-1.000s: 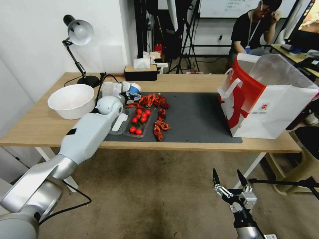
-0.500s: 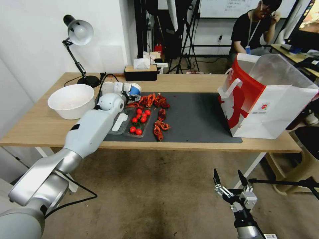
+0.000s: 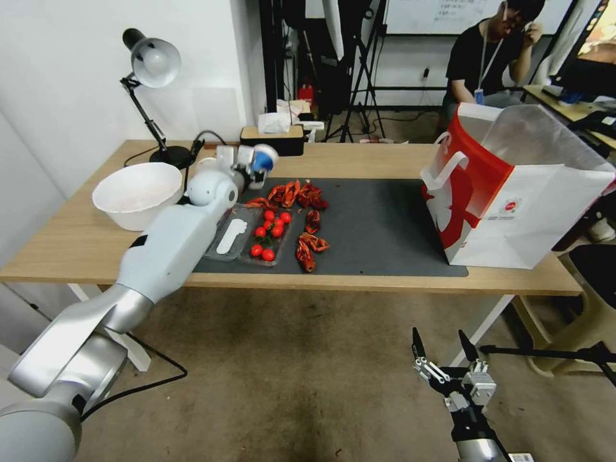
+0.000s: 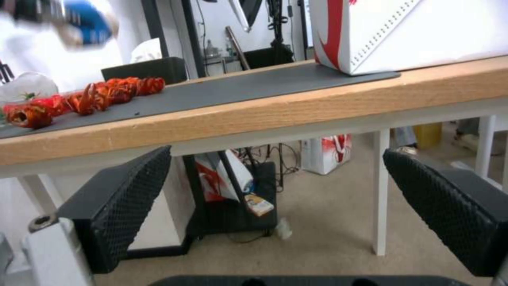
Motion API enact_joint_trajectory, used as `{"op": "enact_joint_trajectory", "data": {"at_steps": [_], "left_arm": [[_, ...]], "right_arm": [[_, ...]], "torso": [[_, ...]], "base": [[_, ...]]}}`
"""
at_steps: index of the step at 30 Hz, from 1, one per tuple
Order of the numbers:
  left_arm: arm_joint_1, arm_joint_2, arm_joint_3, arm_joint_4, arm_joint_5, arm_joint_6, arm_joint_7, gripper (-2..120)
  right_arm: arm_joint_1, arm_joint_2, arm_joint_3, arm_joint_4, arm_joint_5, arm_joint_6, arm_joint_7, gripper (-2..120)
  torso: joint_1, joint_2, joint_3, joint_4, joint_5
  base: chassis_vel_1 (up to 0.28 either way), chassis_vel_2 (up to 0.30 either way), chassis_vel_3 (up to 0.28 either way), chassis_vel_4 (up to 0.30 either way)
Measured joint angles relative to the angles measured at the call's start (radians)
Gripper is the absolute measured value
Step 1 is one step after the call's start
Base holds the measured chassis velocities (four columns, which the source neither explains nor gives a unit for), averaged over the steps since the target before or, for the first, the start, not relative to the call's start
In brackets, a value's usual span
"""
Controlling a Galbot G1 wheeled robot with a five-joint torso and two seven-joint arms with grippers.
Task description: Pick up the trash from the table and place it into the takeout bag.
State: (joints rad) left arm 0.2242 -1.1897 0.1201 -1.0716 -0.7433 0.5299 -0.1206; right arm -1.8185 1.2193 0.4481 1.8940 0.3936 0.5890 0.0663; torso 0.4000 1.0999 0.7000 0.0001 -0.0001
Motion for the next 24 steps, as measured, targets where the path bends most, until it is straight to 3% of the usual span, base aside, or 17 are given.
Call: {"op": "enact_joint_trajectory", "data": {"at_steps": [1,3,6,7,10,12,14,16,18,24], "left_arm": [[-0.003,0.006,-0.002,-0.024,-0.019,-0.01,0.002,8],[-0.006,0.01,-0.003,-0.044,-0.035,-0.017,0.003,7],[-0.05,0.016,-0.002,-0.17,-0.106,-0.035,0.021,0],[-0.05,0.016,-0.002,-0.17,-0.106,-0.035,0.021,0],[-0.13,-0.009,0.053,-0.283,-0.183,-0.037,0.024,0],[-0.147,-0.018,0.067,-0.298,-0.197,-0.037,0.024,0],[-0.239,-0.068,0.158,-0.344,-0.281,-0.035,0.003,0],[-0.276,-0.091,0.201,-0.351,-0.321,-0.033,-0.016,0],[-0.372,-0.167,0.309,-0.343,-0.398,-0.033,-0.037,0],[-0.422,-0.255,0.357,-0.308,-0.418,-0.037,-0.037,0]], "right_arm": [[0.0,0.001,0.0,-0.002,0.0,0.0,0.0,100],[0.0,0.002,0.0,-0.002,0.0,0.001,0.0,100],[-0.004,0.007,0.001,-0.003,-0.001,0.004,-0.002,100],[-0.004,0.007,0.001,-0.003,-0.001,0.004,-0.002,100],[-0.008,0.014,0.005,0.002,-0.004,0.004,-0.002,100],[-0.009,0.016,0.005,0.002,-0.006,0.004,-0.002,100],[-0.015,0.031,0.004,0.004,-0.017,0.004,-0.003,100],[-0.017,0.036,0.004,0.006,-0.022,0.004,-0.004,100],[-0.025,0.051,0.005,0.011,-0.032,0.006,-0.004,100],[-0.035,0.065,0.008,0.013,-0.038,0.018,-0.006,100]], "torso": [[0.0,0.0,0.0,0.0001,0.0],[0.0,0.0,0.0,0.0001,0.0],[0.0,0.0,0.0,0.0,0.0001],[0.0,0.0,0.0,0.0,0.0001],[0.0,0.0,0.0,0.0001,0.0003],[0.0,0.0,0.0,0.0,0.0004],[0.0,0.0,0.0,-0.0003,0.0005],[0.0,0.0,0.0,-0.0002,0.0005],[0.0,0.0,0.0,-0.0005,0.0006],[0.0,0.0,0.0,0.0,0.0002]], "base": [[0.0,0.0,0.0,0.0],[0.0,0.0,0.0,0.0],[0.0,0.0,0.0,0.0],[0.0,0.0,0.0,0.0],[0.0,0.0,0.0,0.0],[0.0,0.0,0.0,0.0],[0.0,0.0,0.0,0.0],[0.0,0.0,0.0,0.0],[0.0,0.0,0.0,0.0],[0.0,0.0,0.0,0.0]]}}
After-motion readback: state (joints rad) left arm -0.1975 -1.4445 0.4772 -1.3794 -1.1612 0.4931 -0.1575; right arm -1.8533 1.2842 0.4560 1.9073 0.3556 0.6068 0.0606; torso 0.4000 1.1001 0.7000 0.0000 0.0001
